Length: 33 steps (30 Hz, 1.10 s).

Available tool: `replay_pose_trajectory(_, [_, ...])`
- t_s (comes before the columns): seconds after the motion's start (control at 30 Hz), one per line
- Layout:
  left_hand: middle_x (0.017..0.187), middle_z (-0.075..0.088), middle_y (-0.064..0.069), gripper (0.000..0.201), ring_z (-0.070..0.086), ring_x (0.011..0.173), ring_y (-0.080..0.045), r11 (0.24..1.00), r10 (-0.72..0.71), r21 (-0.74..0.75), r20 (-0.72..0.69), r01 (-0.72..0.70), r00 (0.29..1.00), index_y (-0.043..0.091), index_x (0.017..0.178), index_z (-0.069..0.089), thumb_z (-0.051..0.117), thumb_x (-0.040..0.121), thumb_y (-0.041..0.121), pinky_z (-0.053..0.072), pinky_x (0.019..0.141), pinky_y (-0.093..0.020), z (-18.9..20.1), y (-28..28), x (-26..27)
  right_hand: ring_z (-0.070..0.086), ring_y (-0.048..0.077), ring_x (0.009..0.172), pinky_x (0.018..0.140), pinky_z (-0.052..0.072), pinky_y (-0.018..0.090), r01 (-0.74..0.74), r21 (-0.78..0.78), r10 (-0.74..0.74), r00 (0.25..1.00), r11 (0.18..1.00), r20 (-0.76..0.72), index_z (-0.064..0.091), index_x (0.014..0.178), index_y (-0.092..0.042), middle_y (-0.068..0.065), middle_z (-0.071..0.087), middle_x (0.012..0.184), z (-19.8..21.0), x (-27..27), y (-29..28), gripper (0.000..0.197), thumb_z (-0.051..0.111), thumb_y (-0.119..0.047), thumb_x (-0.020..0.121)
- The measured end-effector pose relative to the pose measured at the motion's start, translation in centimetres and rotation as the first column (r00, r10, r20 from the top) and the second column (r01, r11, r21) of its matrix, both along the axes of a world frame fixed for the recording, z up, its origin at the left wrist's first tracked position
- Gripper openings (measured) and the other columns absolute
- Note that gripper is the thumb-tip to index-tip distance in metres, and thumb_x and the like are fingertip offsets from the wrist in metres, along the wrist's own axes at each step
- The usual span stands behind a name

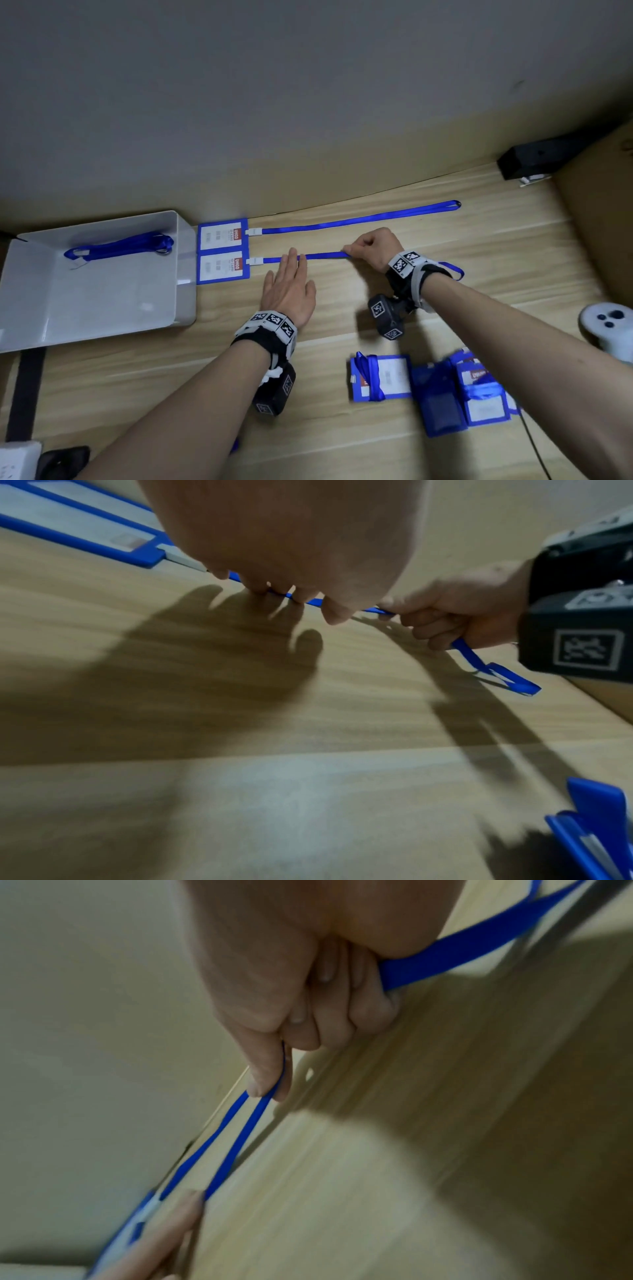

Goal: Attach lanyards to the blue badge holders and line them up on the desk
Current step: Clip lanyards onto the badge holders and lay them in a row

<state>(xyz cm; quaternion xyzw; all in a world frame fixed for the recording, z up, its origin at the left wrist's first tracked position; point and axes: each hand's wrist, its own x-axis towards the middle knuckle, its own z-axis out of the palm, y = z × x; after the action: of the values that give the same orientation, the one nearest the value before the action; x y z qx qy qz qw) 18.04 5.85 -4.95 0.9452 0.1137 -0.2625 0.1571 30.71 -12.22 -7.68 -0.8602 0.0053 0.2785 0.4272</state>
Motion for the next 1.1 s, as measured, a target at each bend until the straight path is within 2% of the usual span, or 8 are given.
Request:
replay_pose_trajectory(0.17, [0.164,-0.015,0.001,0.063,-0.008,0.151,-0.015,1.0,0.012,0.002,-0.077,-0.012,0.997,0.018,0.157,0.003,0.03,0.101,0.031,0.001,0.123,-0.042,1.0,-0.2,0.9,0.065,0.014,0.075,0.079,0.053,0.031,-0.044,-0.086,0.049,0.997,0.995,0.052,0.079,0.078,-0.016,-0.002,0.072,0.072,0.9,0.7,-5.8,0.017,0.08,-0.033,0.08])
replay_pose_trajectory(0.3, [0.164,-0.015,0.001,0.064,-0.008,0.151,-0.014,1.0,0.015,-0.001,-0.102,-0.015,0.995,0.018,0.157,0.003,0.03,0.101,0.031,0.001,0.123,-0.042,1.3,-0.2,1.1,0.069,0.018,0.085,0.083,0.055,0.031,0.028,-0.147,-0.019,0.998,0.989,0.064,0.077,0.074,-0.022,-0.004,0.074,0.077,0.9,0.7,-8.0,0.012,0.077,-0.032,0.081])
replay_pose_trajectory(0.5, [0.164,-0.014,0.001,0.064,-0.006,0.152,-0.014,1.0,0.029,0.01,-0.083,-0.028,0.996,0.018,0.157,0.005,0.032,0.101,0.031,0.003,0.123,-0.042,1.0,-0.4,0.9,0.067,0.022,0.077,0.075,0.058,0.034,0.204,-0.258,-0.208,0.978,0.944,0.014,0.072,0.068,-0.017,0.0,0.072,0.079,1.0,0.5,-8.7,0.02,0.077,-0.036,0.073])
replay_pose_trajectory(0.77, [0.165,-0.005,-0.004,0.067,-0.002,0.152,-0.02,0.995,0.082,0.059,-0.068,-0.078,0.994,0.015,0.155,0.012,0.04,0.098,0.032,0.003,0.123,-0.045,1.8,-1.6,2.0,0.061,0.022,0.068,0.065,0.049,0.028,0.197,-0.273,-0.22,0.974,0.941,-0.056,0.066,0.061,-0.016,0.0,0.069,0.073,1.6,1.4,-8.4,0.025,0.079,-0.036,0.069])
replay_pose_trajectory(0.87, [0.165,-0.004,-0.007,0.069,-0.004,0.152,-0.021,0.997,0.0,0.072,-0.019,0.001,1.0,0.016,0.155,0.01,0.041,0.096,0.034,0.001,0.122,-0.047,1.8,-3.4,3.0,0.06,0.021,0.066,0.062,0.047,0.027,0.192,-0.274,-0.215,0.975,0.942,-0.054,0.064,0.06,-0.017,-0.002,0.068,0.071,1.3,1.4,-8.7,0.027,0.079,-0.037,0.069])
replay_pose_trajectory(0.97, [0.165,-0.008,-0.004,0.071,-0.009,0.152,-0.018,0.98,-0.197,0.023,0.033,0.197,0.98,0.019,0.156,0.009,0.041,0.095,0.033,0.001,0.123,-0.047,1.6,-6.4,4.2,0.066,0.021,0.072,0.065,0.051,0.029,0.186,-0.29,-0.203,0.979,0.939,-0.03,0.067,0.064,-0.017,-0.001,0.071,0.075,0.9,1.3,-8.8,0.026,0.078,-0.041,0.067])
replay_pose_trajectory(1.03, [0.164,-0.012,-0.004,0.071,-0.011,0.151,-0.019,0.96,-0.279,0.02,0.008,0.279,0.96,0.02,0.157,0.007,0.04,0.096,0.036,0.001,0.123,-0.047,1.4,-8.2,5.0,0.066,0.022,0.073,0.069,0.053,0.03,0.182,-0.302,-0.197,0.98,0.936,-0.02,0.068,0.067,-0.018,-0.001,0.071,0.075,0.7,1.1,-8.7,0.026,0.077,-0.042,0.067])
replay_pose_trajectory(1.1, [0.163,-0.016,-0.007,0.071,-0.013,0.151,-0.022,0.954,-0.296,0.032,-0.064,0.298,0.953,0.02,0.157,0.003,0.036,0.098,0.04,0.001,0.123,-0.046,1.0,-9.7,5.5,0.066,0.021,0.072,0.069,0.054,0.031,0.183,-0.302,-0.195,0.981,0.936,-0.009,0.069,0.068,-0.019,-0.002,0.071,0.074,0.7,1.0,-8.8,0.026,0.077,-0.044,0.067])
